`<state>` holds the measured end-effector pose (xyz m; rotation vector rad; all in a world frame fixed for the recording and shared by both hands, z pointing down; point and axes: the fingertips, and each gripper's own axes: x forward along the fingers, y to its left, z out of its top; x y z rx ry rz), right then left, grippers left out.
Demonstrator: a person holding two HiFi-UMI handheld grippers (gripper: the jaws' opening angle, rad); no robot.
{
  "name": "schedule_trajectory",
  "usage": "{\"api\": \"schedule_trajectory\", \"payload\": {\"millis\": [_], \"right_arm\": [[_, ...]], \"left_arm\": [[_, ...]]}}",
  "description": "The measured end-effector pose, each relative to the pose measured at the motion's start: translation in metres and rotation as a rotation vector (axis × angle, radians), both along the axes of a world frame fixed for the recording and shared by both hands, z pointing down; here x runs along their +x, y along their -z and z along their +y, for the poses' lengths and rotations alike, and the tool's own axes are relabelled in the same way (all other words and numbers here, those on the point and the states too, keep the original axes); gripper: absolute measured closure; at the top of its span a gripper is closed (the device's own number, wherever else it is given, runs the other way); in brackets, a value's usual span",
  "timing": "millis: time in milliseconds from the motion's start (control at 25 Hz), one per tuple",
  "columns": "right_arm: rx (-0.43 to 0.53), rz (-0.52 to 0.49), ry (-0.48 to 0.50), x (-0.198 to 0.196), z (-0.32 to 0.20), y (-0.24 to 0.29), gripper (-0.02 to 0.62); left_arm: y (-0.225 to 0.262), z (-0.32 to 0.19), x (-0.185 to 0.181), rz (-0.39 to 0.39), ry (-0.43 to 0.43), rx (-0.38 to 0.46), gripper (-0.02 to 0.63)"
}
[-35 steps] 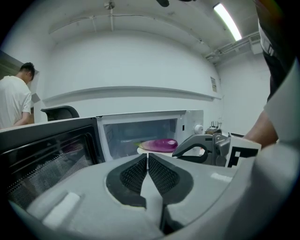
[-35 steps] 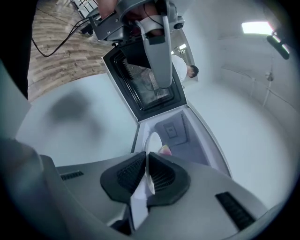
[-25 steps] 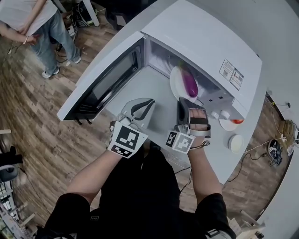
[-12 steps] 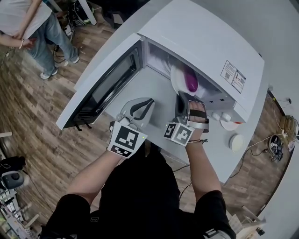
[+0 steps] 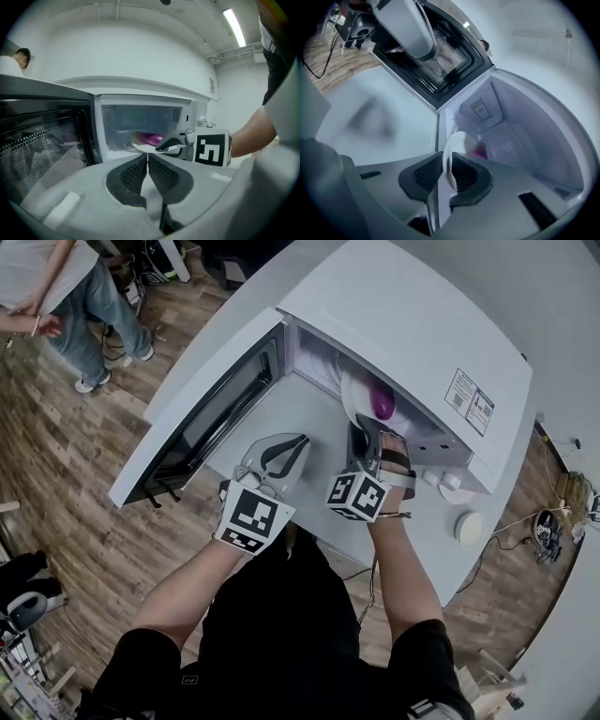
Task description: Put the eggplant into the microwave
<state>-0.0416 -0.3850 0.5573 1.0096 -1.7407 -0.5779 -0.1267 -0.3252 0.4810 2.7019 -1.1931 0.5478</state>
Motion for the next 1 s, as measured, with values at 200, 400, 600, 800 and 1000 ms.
{"api": "schedule_trajectory", "payload": {"millis": [200, 400, 600, 800, 1000], "right_arm": [[0.018, -0.016, 0.012, 0.003, 0.007, 0.008, 0.483], [0.015, -0.038, -0.026, 0.015, 0.019, 0.012, 0.512], [-0.001, -0.064, -0.056, 0.017, 0.010, 0.011, 0.543], [-0.032, -0.105, -0.086, 0.015, -0.006, 0.009, 0.543], [-0.058, -0.130, -0.116, 0.012, -0.024, 0.009, 0.543]], "left_arm": [[-0.002, -0.003, 0.003, 0.009, -0.005, -0.003, 0.587], [-0.004, -0.001, 0.004, 0.008, -0.010, -0.011, 0.587], [-0.003, -0.002, 0.000, 0.005, -0.006, -0.017, 0.586], [0.002, -0.003, -0.003, -0.008, -0.008, -0.029, 0.586], [0.009, -0.006, -0.007, -0.027, -0.018, -0.038, 0.586]]}}
